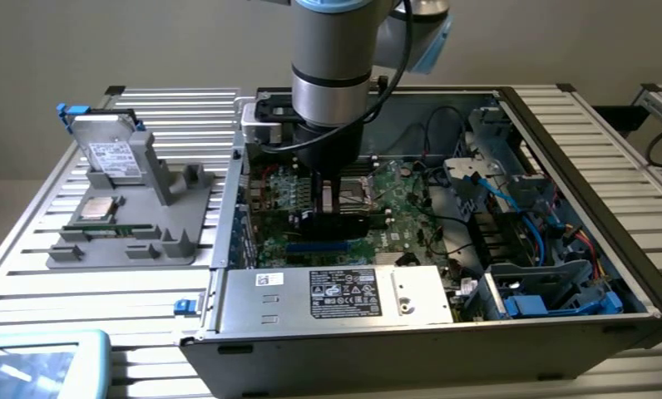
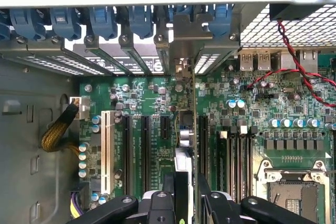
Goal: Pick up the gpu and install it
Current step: 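Insert the gpu into the slot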
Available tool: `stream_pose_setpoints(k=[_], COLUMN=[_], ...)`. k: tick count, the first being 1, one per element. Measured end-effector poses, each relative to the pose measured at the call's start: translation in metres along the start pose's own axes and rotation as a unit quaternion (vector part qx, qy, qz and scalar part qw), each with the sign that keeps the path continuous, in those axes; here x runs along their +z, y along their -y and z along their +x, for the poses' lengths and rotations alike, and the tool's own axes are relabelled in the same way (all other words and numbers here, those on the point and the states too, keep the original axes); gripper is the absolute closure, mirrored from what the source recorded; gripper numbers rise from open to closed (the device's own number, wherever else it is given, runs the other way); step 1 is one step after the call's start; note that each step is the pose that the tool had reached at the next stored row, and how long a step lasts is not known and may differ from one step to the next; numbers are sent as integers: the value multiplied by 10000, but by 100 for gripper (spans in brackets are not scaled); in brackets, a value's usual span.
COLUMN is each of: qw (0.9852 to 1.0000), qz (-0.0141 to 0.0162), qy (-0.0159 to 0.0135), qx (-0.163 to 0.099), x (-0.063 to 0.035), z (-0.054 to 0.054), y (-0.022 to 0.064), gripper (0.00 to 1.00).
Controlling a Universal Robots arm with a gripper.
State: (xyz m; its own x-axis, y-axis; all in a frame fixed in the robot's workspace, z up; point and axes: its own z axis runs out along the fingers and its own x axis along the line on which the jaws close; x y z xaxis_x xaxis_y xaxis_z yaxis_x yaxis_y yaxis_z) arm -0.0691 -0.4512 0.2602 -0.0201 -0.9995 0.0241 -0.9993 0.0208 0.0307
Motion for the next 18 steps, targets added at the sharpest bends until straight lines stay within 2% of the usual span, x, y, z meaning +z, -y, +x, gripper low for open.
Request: stream_pose_setpoints(k=[6, 8, 10, 13, 15, 18], qw=[10000, 10000, 10000, 10000, 9999, 9999], qz=[-5, -7, -7, -7, -10, -34], qy=[-1, -10, -25, -77, -100, -118], qx=[0, 0, 0, 2, 3, 2], x=[10, 12, 13, 16, 18, 25], z=[1, 1, 1, 2, 1, 1], y=[1, 1, 1, 1, 1, 1], gripper=[73, 73, 73, 73, 73, 73])
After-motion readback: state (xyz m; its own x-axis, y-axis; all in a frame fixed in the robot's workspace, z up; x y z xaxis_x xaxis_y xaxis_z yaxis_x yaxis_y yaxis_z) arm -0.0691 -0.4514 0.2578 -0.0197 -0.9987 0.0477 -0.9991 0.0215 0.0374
